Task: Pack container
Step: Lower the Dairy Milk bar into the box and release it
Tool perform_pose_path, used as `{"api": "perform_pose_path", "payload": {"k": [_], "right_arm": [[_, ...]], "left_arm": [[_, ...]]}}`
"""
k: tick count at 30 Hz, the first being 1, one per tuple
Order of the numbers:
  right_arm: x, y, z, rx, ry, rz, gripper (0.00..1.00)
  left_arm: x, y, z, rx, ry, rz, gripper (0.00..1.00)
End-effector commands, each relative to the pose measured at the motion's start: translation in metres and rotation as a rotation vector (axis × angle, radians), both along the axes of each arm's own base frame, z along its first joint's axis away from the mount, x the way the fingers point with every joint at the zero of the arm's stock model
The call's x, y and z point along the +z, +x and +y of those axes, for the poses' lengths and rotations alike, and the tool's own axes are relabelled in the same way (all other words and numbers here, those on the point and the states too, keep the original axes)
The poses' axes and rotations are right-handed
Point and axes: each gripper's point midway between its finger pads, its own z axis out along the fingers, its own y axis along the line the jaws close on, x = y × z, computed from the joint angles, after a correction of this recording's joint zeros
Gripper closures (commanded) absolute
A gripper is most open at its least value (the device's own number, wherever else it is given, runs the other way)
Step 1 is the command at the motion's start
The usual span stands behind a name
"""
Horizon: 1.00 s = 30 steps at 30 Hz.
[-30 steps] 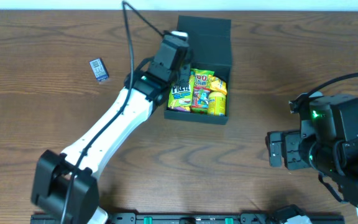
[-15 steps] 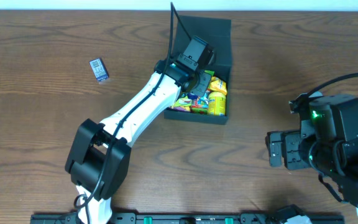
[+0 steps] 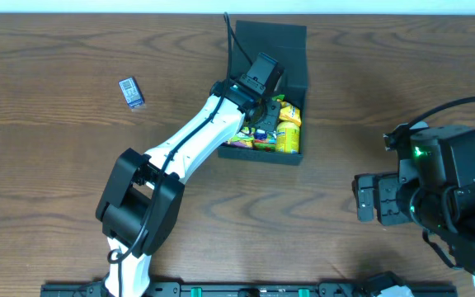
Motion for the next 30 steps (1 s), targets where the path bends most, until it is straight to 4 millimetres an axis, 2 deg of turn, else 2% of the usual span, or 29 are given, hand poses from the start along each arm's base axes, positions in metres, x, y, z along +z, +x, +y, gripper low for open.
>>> {"api": "perform_pose_path", "payload": {"k": [1, 6, 12, 13, 15, 17, 23, 30], "right_arm": [[0.003, 0.0, -0.002, 0.004, -0.003, -0.01, 0.01], [0.003, 0.0, -0.002, 0.004, -0.003, -0.011, 0.01], [0.003, 0.0, -0.002, 0.004, -0.003, -0.01, 0.01], [0.003, 0.0, -0.002, 0.004, -0.003, -0.011, 0.01], [0.003, 0.0, -0.002, 0.004, -0.003, -0.01, 0.01], [0.003, 0.0, -0.002, 0.004, -0.003, -0.011, 0.01], [0.003, 0.0, -0.002, 0.004, -0.003, -0.011, 0.01], [0.003, 0.0, -0.002, 0.004, -0.003, -0.011, 0.01]], "left_arm": [[0.002, 0.006, -0.003, 0.023, -0.024, 0.0, 0.94], [-0.018, 0.004, -0.002, 0.05, -0.012, 0.043, 0.94], [-0.026, 0.004, -0.002, 0.07, -0.008, 0.064, 0.92], [-0.026, 0.004, -0.002, 0.074, -0.009, 0.065, 0.81], [-0.026, 0.004, -0.002, 0.073, -0.009, 0.065, 0.49], [-0.026, 0.004, -0.002, 0.073, -0.009, 0.064, 0.25], [-0.021, 0.01, -0.002, 0.079, -0.019, 0.05, 0.25], [0.011, 0.028, -0.012, 0.024, -0.043, -0.032, 0.29]]}}
